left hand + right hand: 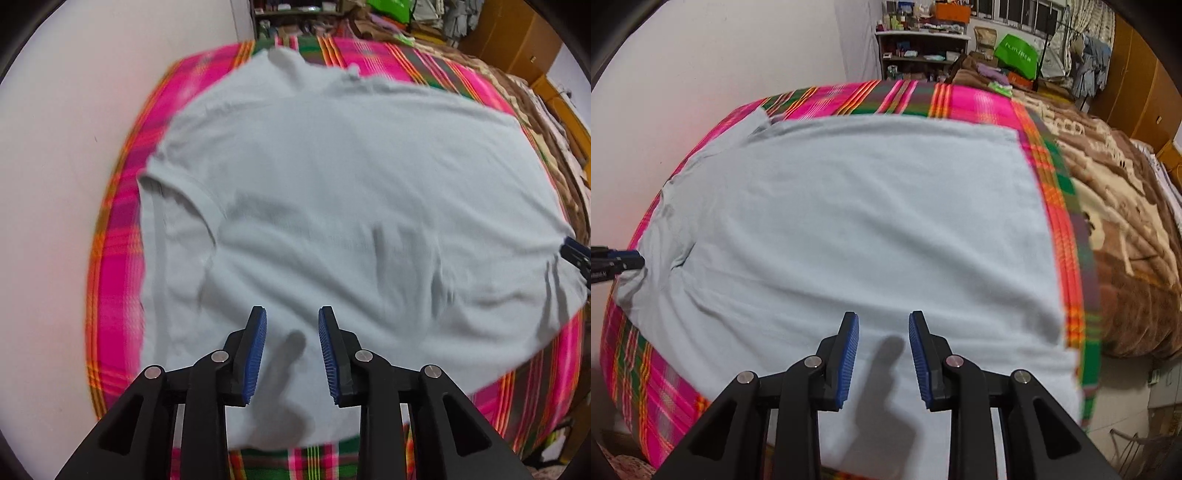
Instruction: Fold clothes
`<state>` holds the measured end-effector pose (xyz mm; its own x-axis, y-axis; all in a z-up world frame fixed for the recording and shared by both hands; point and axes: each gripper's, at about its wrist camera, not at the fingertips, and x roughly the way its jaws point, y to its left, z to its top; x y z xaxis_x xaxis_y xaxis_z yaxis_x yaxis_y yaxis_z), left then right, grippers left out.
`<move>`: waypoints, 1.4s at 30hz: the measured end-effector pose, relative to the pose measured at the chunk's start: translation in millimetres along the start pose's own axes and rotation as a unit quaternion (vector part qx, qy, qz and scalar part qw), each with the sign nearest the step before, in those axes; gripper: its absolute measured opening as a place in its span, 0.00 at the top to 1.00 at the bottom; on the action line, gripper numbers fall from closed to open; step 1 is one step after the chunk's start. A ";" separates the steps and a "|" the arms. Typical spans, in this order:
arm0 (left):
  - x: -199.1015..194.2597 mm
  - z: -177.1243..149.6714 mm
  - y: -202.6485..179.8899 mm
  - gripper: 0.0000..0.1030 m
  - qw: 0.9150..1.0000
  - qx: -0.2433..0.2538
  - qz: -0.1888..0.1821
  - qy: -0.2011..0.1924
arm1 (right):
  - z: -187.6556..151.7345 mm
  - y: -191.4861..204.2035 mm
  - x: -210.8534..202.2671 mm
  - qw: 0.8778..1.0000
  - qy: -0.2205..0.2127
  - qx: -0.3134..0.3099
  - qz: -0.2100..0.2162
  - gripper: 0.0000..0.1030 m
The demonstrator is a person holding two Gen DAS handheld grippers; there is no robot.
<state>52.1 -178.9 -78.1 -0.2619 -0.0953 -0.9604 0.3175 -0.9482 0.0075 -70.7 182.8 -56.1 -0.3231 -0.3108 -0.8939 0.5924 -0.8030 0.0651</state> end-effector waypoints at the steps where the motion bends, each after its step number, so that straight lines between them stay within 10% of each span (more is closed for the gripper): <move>1: 0.4 7.7 0.3 0.69 1.000 -0.004 -0.003 -0.004 | 3.7 -5.1 -0.5 1.000 -0.002 -0.001 -0.002 0.72; 23: 24.0 142.9 89.6 0.60 0.998 -0.045 0.018 -0.028 | 158.0 -49.6 8.2 0.997 -0.051 -0.057 0.023 0.72; 29: 53.6 116.2 143.7 0.60 0.964 -0.242 -0.106 -0.042 | 157.7 -58.5 19.3 0.999 -0.054 0.000 -0.009 0.72; 42: 56.6 189.6 125.0 0.48 0.988 -0.127 -0.040 -0.072 | 208.3 57.2 102.8 0.989 -0.084 -0.063 0.108 0.72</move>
<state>-95.8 -360.2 -78.7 -0.4170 -0.0823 -0.9052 0.5048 -0.8492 -0.1553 -223.7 -0.9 -51.9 -0.2909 -0.5567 -0.7781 0.7453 -0.6418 0.1805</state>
